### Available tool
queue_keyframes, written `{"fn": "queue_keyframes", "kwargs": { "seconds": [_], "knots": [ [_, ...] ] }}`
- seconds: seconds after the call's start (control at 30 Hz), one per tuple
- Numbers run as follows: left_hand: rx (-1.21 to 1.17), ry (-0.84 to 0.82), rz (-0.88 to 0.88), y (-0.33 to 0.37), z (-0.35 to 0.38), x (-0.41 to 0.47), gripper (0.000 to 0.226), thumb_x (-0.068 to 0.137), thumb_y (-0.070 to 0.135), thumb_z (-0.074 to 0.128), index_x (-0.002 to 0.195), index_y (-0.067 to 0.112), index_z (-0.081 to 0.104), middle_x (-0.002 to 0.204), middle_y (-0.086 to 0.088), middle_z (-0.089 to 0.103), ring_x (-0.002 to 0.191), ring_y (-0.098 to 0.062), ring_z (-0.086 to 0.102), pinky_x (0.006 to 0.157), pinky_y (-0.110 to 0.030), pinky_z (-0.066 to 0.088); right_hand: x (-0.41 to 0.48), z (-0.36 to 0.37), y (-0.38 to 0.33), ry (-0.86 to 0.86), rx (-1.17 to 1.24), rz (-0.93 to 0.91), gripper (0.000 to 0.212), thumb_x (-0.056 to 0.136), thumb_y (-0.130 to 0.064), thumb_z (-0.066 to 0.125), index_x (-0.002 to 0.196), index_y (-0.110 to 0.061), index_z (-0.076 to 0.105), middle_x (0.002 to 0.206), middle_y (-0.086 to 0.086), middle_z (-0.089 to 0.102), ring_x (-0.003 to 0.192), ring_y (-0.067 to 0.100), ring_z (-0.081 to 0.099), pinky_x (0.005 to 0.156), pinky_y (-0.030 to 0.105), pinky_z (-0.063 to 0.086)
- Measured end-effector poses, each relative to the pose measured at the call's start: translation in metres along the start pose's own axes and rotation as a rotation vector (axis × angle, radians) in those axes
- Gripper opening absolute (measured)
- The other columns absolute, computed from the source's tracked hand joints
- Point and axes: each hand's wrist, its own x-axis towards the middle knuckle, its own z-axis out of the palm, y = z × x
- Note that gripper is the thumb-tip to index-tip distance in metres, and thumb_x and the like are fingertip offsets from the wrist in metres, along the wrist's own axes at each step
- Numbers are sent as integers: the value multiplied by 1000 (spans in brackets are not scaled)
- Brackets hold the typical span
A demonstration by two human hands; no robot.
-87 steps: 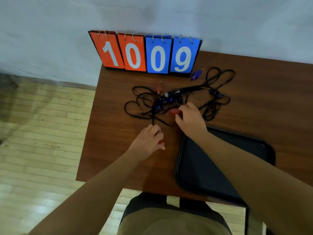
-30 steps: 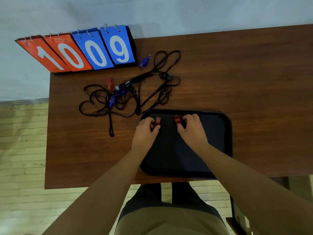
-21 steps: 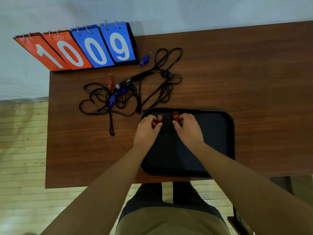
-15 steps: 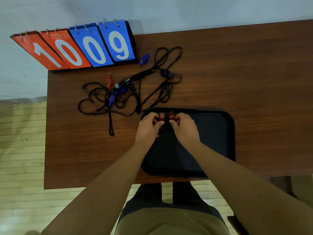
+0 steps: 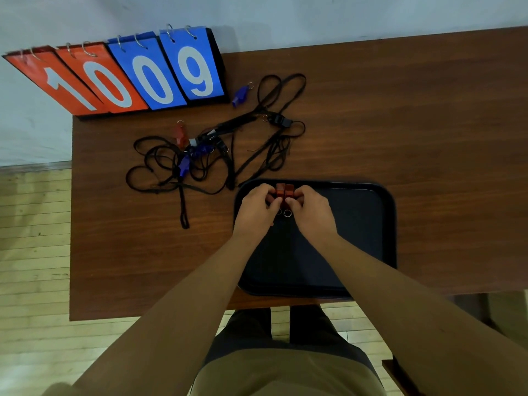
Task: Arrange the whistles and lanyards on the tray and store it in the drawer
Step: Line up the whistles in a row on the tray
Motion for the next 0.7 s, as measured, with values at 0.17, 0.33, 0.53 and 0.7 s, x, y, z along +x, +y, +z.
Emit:
{"fn": "queue_keyframes", "kwargs": {
  "seconds": [0.17,0.33,0.53,0.7],
  "knots": [
    [31,-8,8,1,-1,1,22,95,28,65,113,18,60,93,5,59,76,-11,63,60,-33,60,1,-5,2,3,-23,-19,25,96,-32,63,114,-15,64,101,1,67,90,17,65,76,36,55],
    [39,39,-19,7,-22,-4,28,96,33,63,120,19,59,93,11,58,79,-3,59,66,-17,49,-3,-20,-7,35,-51,-51,30,96,-37,60,119,-17,62,104,-2,64,87,13,63,76,37,56],
    [66,125,13,6,-85,1,18,99,27,59,116,21,60,95,11,57,83,0,56,69,-13,43,15,-40,-50,32,-109,-204,26,97,-32,56,116,-16,61,112,0,59,91,16,60,78,36,54],
    [169,257,-27,-27,-146,22,20,98,24,59,117,20,58,102,5,57,85,-6,57,74,-21,50,41,-25,-104,-17,-147,-335,34,97,-31,55,126,-13,56,122,3,54,101,19,59,83,38,53]
  ]
}}
